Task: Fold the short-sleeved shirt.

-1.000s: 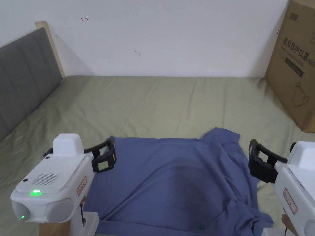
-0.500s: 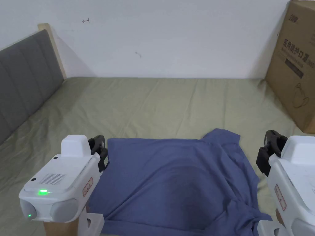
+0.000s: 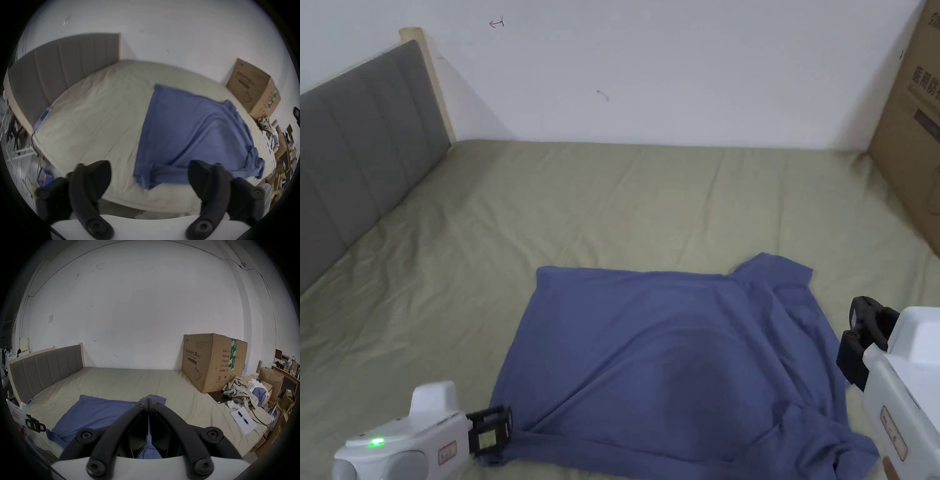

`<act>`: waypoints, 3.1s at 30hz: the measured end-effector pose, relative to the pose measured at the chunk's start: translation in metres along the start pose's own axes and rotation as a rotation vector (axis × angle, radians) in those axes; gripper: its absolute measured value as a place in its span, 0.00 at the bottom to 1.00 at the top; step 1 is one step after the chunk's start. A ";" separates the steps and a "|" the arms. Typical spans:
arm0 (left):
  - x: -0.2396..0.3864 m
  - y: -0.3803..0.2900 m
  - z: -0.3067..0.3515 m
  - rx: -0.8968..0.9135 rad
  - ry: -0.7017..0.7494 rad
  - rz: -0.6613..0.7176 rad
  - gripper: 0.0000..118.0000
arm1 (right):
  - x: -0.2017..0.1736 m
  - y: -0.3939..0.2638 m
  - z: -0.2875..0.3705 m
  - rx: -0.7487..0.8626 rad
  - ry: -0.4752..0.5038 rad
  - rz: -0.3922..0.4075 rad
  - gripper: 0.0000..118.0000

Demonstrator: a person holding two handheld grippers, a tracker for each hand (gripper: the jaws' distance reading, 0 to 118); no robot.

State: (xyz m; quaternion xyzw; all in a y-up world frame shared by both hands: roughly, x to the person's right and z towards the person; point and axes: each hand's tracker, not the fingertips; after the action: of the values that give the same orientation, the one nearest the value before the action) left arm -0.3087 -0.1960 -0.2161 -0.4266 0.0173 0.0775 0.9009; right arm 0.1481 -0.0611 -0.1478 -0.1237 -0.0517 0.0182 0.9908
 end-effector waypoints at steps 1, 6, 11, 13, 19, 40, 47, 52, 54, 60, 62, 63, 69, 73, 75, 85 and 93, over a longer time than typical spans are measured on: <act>-0.002 -0.005 -0.005 -0.004 0.013 0.009 0.89 | 0.000 -0.002 0.000 -0.006 0.001 0.002 0.00; 0.000 -0.021 -0.035 -0.054 0.051 -0.049 0.86 | 0.002 -0.009 -0.002 -0.039 -0.005 0.003 0.00; 0.002 -0.025 -0.054 -0.080 -0.022 -0.048 0.04 | 0.009 -0.021 0.001 -0.078 -0.031 -0.007 0.00; 0.006 -0.028 -0.048 -0.037 -0.017 -0.029 0.01 | 0.015 -0.030 0.003 -0.110 -0.044 -0.025 0.00; 0.011 -0.025 -0.031 0.002 -0.028 -0.080 0.00 | 0.036 -0.098 -0.006 -0.409 -0.073 -0.055 0.85; 0.005 0.007 -0.010 0.065 -0.076 -0.023 0.00 | 0.044 -0.160 -0.028 -0.536 0.011 -0.146 0.03; 0.017 0.062 -0.024 0.124 -0.063 -0.041 0.00 | 0.051 -0.102 -0.074 -0.412 0.016 -0.133 0.03; 0.030 0.098 -0.065 0.114 -0.049 -0.064 0.00 | 0.050 -0.091 -0.134 -0.425 0.006 -0.085 0.03; 0.036 0.109 -0.089 0.089 -0.038 -0.080 0.00 | 0.049 -0.095 -0.161 -0.454 0.000 -0.059 0.03; 0.044 0.120 -0.157 -0.018 -0.002 -0.086 0.00 | 0.046 -0.125 -0.228 -0.609 -0.015 0.006 0.03; 0.047 0.117 -0.175 -0.063 0.017 -0.102 0.00 | 0.047 -0.137 -0.244 -0.663 -0.014 -0.013 0.03; 0.048 0.114 -0.185 -0.090 0.027 -0.113 0.00 | 0.048 -0.143 -0.250 -0.691 -0.024 -0.029 0.03; 0.051 0.116 -0.184 -0.107 0.035 -0.115 0.08 | 0.046 -0.155 -0.252 -0.725 -0.036 -0.066 0.04; 0.052 0.127 -0.155 -0.047 -0.007 -0.062 0.67 | 0.044 -0.132 -0.238 -0.689 -0.030 -0.045 0.46; 0.056 0.132 -0.127 0.032 -0.023 -0.029 0.83 | 0.043 -0.110 -0.221 -0.621 -0.009 -0.037 0.77; 0.104 0.124 0.039 0.517 -0.082 -0.146 0.81 | 0.024 0.016 -0.068 -0.090 0.002 0.012 0.77; 0.128 0.085 0.094 0.693 -0.101 -0.195 0.07 | 0.011 0.026 -0.006 0.071 -0.064 0.056 0.04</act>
State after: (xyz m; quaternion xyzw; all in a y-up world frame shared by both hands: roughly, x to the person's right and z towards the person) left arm -0.1984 -0.0548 -0.2342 -0.0912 -0.0427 0.0017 0.9949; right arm 0.1593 -0.0373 -0.1589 -0.0892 -0.0794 0.0516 0.9915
